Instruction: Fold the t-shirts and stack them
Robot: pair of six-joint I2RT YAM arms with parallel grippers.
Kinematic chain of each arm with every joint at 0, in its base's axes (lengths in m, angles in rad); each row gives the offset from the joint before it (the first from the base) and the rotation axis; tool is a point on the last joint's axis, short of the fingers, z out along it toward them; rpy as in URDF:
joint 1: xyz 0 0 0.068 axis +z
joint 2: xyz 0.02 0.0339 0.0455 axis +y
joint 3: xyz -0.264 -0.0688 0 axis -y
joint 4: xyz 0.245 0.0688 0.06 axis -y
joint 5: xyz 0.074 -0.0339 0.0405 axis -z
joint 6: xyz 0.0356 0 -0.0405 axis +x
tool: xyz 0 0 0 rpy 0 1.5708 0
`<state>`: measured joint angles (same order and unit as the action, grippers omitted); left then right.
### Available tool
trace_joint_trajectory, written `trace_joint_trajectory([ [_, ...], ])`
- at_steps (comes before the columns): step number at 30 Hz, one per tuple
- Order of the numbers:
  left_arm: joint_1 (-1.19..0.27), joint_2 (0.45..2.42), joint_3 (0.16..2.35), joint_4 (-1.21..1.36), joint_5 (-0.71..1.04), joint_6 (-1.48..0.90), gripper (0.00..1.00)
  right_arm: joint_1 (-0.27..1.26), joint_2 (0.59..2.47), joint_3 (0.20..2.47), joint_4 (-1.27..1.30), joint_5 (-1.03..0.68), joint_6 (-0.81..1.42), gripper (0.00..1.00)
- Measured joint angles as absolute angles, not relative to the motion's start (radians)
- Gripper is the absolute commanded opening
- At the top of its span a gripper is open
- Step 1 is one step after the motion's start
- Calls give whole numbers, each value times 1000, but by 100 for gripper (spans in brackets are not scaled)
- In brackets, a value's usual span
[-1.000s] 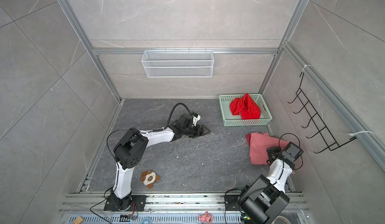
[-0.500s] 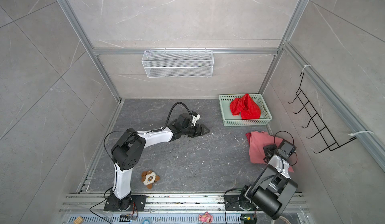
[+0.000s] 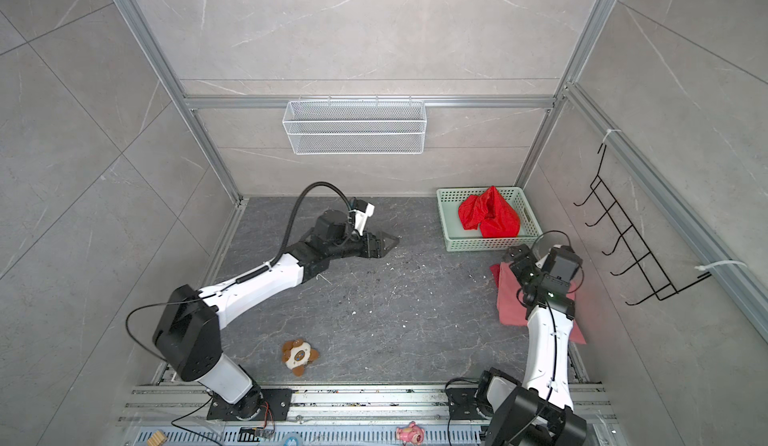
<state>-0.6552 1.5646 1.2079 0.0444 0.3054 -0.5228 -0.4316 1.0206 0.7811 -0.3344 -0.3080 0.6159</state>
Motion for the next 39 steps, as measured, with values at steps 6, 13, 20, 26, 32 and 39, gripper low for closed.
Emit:
trace_joint_trajectory([
  [6,-530,1342,1103,-90,47,-403,100,-75,1007,786,-348,-147,572,99],
  [13,-313,1077,826,-58,-296,-281,100,369,1087,816,-271,195,391,99],
  [20,-167,1108,480,207,-453,-146,100,497,1193,810,-148,368,288,100],
  [26,-80,1280,405,379,-435,-116,100,508,1181,709,-32,474,251,99],
  [32,-70,1338,332,617,-413,-65,100,509,1165,636,59,558,187,99],
  [39,-29,1470,322,765,-341,-44,100,497,1139,517,179,699,86,100],
])
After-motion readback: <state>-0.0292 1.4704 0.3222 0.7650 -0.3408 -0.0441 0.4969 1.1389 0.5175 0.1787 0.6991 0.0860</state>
